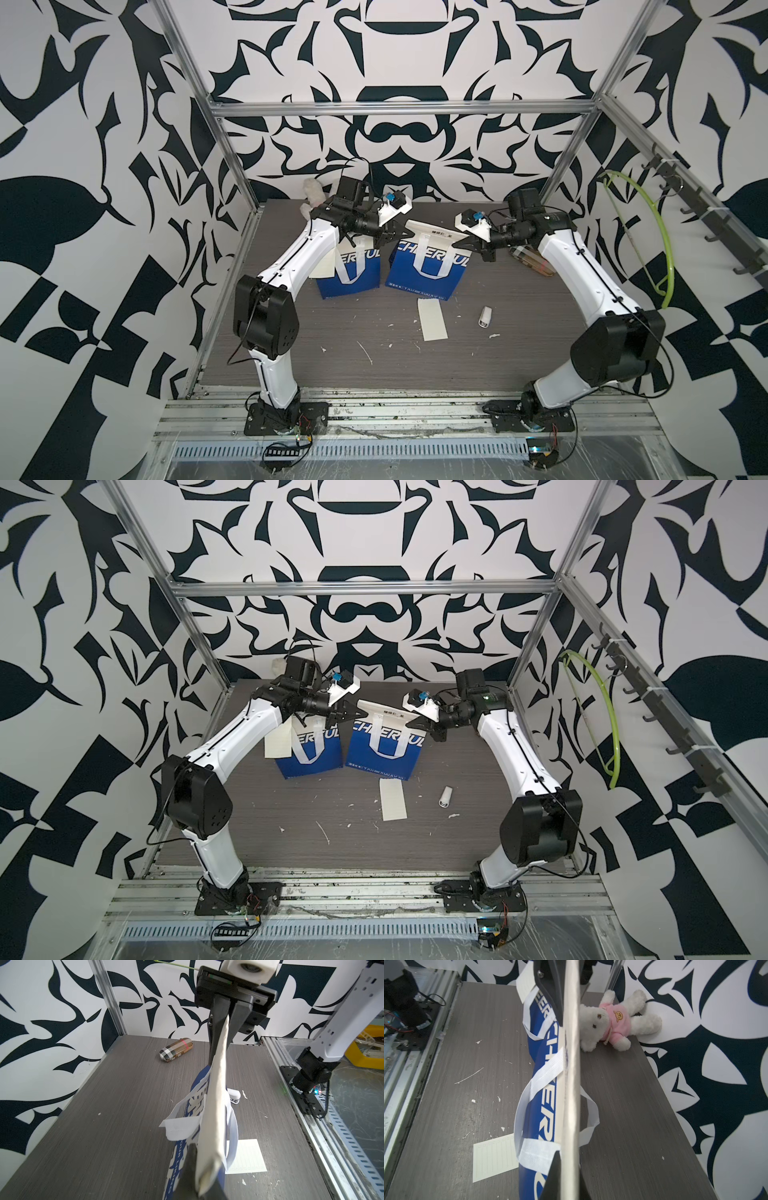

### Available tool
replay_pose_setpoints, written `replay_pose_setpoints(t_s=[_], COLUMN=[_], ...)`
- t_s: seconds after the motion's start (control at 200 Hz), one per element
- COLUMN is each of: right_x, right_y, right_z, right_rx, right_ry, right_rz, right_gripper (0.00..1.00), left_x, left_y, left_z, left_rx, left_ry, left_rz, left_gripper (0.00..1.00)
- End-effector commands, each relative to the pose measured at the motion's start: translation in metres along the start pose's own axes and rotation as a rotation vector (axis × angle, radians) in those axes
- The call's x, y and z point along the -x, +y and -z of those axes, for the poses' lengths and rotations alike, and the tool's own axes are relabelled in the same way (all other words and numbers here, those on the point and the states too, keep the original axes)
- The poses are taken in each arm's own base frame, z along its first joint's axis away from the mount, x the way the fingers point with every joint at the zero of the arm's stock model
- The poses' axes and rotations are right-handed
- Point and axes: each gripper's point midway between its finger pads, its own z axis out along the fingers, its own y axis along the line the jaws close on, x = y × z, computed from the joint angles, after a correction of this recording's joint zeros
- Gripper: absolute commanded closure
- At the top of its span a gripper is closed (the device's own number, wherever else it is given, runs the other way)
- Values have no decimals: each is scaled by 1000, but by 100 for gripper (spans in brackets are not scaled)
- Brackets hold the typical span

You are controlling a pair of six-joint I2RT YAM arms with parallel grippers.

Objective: Staple the receipts to the bags
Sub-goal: Place the takeout bag at the center of the board.

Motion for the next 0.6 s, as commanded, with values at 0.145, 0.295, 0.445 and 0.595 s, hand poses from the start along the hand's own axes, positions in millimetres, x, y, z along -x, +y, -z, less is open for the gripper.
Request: replay_pose_setpoints(t_s=[0.145, 0.295, 0.445, 0.595], right_x=[31, 33, 20, -15], right_y=[-28, -16, 20, 60], right_z=[32, 62, 68, 57], right_rx=[-301, -443, -423, -404], right_ry=[-74, -110, -120, -42], right_rz=[-118, -343, -634, -903], right_gripper=[33, 27, 31, 32], left_x=[-9, -14, -16, -21], left_y=[38, 43, 44, 37], left_z=[-8, -14, -16, -17], left_rx=[177, 190, 233, 229], left_ry=[-86, -96, -126, -123], left_rz=[61, 86, 73, 96], left_gripper=[100, 100, 100, 99])
